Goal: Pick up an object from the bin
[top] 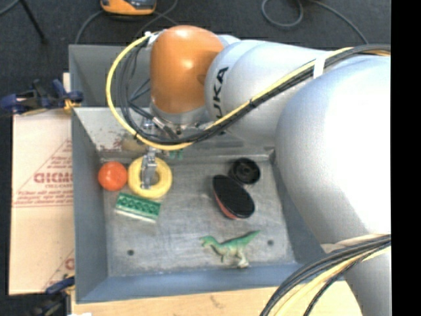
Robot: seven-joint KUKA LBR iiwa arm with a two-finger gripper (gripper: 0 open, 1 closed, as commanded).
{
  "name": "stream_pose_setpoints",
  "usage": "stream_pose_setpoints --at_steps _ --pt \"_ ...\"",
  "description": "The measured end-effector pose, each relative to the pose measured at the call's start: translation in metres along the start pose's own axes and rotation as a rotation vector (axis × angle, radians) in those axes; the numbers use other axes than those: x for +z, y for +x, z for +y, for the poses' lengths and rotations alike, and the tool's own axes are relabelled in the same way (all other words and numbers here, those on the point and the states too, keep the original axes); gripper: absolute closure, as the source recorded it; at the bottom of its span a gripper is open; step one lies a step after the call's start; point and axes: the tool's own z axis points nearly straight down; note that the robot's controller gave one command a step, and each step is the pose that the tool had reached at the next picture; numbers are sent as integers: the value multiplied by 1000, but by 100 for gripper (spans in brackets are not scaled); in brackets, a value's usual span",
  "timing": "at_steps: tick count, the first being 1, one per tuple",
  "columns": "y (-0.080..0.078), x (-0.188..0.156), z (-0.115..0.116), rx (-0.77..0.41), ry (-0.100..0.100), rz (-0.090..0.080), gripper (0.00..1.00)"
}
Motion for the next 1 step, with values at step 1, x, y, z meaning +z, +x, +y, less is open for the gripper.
stream_pose_setpoints --at_steps 1 --pt "0 0 0 2 0 0 0"
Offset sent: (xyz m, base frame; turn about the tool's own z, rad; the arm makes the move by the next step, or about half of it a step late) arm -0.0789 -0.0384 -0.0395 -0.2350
